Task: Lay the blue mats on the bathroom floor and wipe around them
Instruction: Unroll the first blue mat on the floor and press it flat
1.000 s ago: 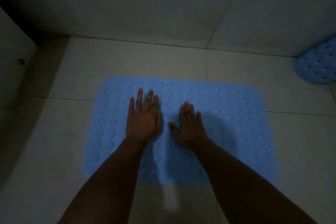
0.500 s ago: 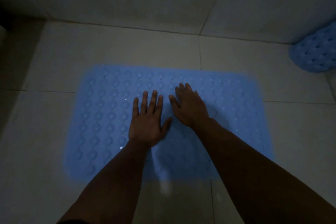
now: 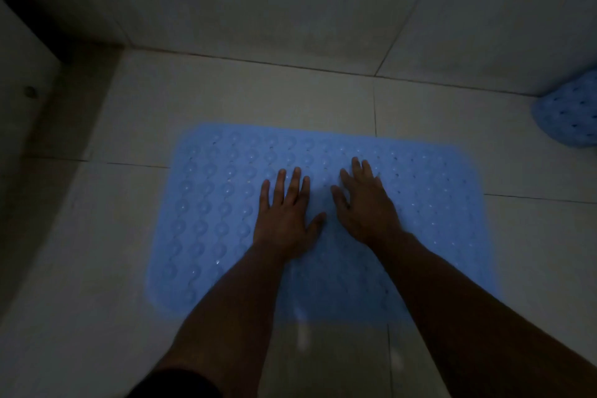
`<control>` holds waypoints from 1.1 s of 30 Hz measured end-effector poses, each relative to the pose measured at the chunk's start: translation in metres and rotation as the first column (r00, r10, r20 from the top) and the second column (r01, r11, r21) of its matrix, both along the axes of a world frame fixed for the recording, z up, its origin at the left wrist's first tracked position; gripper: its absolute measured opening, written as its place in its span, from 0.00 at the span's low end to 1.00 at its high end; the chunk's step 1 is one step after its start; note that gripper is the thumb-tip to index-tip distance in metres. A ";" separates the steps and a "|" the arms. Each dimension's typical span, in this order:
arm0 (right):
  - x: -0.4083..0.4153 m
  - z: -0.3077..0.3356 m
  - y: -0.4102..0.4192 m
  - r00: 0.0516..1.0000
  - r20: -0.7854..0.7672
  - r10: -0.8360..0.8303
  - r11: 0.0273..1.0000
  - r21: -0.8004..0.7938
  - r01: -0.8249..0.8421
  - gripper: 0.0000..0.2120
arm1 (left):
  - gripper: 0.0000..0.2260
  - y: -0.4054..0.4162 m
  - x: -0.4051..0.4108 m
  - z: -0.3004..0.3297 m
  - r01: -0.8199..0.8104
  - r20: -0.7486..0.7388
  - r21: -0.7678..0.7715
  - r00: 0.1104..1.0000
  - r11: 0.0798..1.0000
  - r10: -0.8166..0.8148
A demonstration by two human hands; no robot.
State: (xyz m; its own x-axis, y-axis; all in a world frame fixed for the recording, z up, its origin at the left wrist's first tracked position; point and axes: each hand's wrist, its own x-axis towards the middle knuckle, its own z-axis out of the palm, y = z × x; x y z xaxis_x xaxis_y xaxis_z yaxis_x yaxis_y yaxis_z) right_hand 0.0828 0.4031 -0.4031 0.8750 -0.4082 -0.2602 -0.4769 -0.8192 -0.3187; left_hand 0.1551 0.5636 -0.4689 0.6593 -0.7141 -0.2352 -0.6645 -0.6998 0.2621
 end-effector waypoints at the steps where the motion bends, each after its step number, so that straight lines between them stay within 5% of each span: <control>1: 0.004 0.013 0.001 1.000 0.002 0.004 1.000 -0.020 -0.004 0.25 | 0.33 -0.001 0.009 0.010 0.014 -0.076 0.011 0.997 1.000 -0.013; 4: 0.021 0.042 0.012 0.999 0.026 0.019 0.999 -0.034 -0.018 0.26 | 0.20 0.016 0.043 0.052 -0.020 -0.164 -0.040 0.986 0.999 0.013; 10: 0.061 0.021 0.090 0.991 0.081 0.104 0.994 0.011 -0.105 0.26 | 0.29 0.080 0.057 0.066 -0.140 0.068 -0.061 0.987 0.988 0.144; 17: 0.054 -0.056 0.155 0.984 0.012 0.177 0.977 -0.124 -0.174 0.37 | 0.32 0.121 0.052 0.033 -0.200 0.122 -0.031 0.972 0.979 0.202; 33: 0.051 -0.070 0.160 0.981 0.052 0.188 0.963 -0.208 -0.174 0.38 | 0.26 0.148 0.055 0.010 -0.264 0.182 -0.078 0.944 0.961 0.274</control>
State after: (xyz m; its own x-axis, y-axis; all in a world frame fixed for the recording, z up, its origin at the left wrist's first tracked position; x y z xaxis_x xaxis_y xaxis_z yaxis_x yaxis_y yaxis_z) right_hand 0.1335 0.5630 -0.4728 0.9523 -0.2788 -0.1239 -0.2969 -0.9405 -0.1655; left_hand 0.2097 0.7119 -0.4591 0.8572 -0.5121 -0.0542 -0.4946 -0.8480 0.1905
